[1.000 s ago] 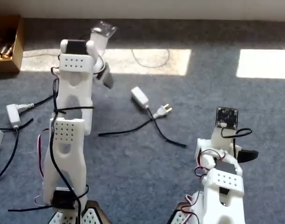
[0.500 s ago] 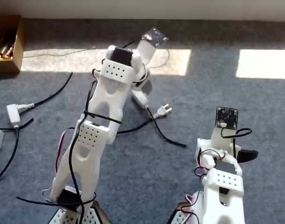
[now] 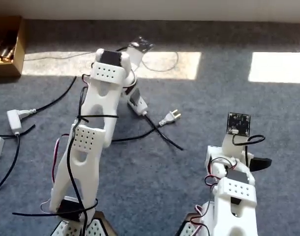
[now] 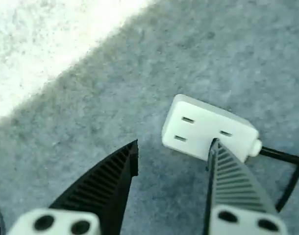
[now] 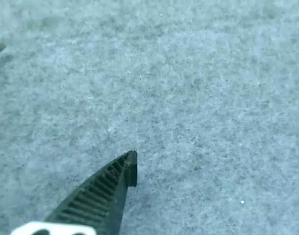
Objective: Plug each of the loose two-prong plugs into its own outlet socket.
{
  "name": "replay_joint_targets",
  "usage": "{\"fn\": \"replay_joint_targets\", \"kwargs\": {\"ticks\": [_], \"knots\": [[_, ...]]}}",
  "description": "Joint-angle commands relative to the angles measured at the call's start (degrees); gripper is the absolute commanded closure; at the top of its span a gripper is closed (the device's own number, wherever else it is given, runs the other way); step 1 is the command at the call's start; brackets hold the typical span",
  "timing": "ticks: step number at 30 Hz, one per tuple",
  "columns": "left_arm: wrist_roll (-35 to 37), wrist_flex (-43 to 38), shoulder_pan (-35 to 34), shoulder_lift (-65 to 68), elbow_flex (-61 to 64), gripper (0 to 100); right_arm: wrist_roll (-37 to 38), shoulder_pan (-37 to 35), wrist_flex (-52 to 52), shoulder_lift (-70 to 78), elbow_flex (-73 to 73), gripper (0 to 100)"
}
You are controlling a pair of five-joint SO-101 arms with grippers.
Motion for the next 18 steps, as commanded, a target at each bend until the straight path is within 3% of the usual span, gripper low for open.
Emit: {"fn": "replay_joint_targets", "kwargs": {"ticks": [1,8,11,18], "knots": [[0.62,0.53,-0.57,-4.97,-0.31,76,-0.18,0.57,-0.92,-1.01,-0.31,40.6],[23.03,0.62,2.33,-13.32,5.32,64,-0.18,0.57,-0.92,-1.01,-0.31,40.6],[33.76,0.44,3.91,-17.19,12.26,64,-0.18,0.57,-0.92,-1.01,-0.31,40.6],[35.08,0.18,6.90,-14.90,16.75,64,-0.18,0.57,-0.92,-1.01,-0.31,40.6]]}}
